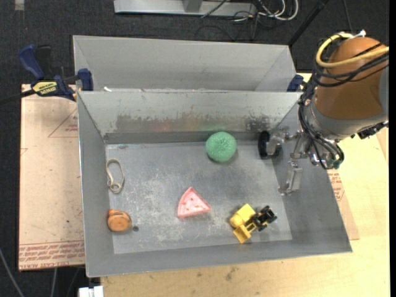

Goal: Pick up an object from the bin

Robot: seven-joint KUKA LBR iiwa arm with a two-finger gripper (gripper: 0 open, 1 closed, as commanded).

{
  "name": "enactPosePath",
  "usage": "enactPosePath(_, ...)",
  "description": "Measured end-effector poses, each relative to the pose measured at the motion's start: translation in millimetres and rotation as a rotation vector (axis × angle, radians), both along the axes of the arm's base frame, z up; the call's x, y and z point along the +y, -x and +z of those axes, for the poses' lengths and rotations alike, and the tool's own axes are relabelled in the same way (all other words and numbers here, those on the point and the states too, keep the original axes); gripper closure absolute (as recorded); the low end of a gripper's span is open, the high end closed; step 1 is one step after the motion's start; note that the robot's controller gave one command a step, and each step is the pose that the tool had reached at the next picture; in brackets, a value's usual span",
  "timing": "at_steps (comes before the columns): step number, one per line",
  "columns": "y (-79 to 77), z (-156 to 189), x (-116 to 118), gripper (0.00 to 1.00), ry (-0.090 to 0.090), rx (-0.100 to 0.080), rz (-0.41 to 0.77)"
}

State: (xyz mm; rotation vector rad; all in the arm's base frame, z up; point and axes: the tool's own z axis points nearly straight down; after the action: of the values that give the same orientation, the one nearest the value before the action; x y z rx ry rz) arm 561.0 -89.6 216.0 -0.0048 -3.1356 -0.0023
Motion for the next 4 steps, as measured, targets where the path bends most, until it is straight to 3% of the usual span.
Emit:
enactPosePath(1,-1.3,4.9,0.4,0.0,0.001,-0.008,0.003)
enactPosePath(2,27.4,-44.5,9.3,0.0,0.001,-0.013,-0.038)
enactPosePath(3,19.0,-93.4,-4.7,0.0,0.001,-0.008,0.008)
enactPosePath(4,52.5,-118.8,-6.4,0.0,0.002,-0.013,0.041)
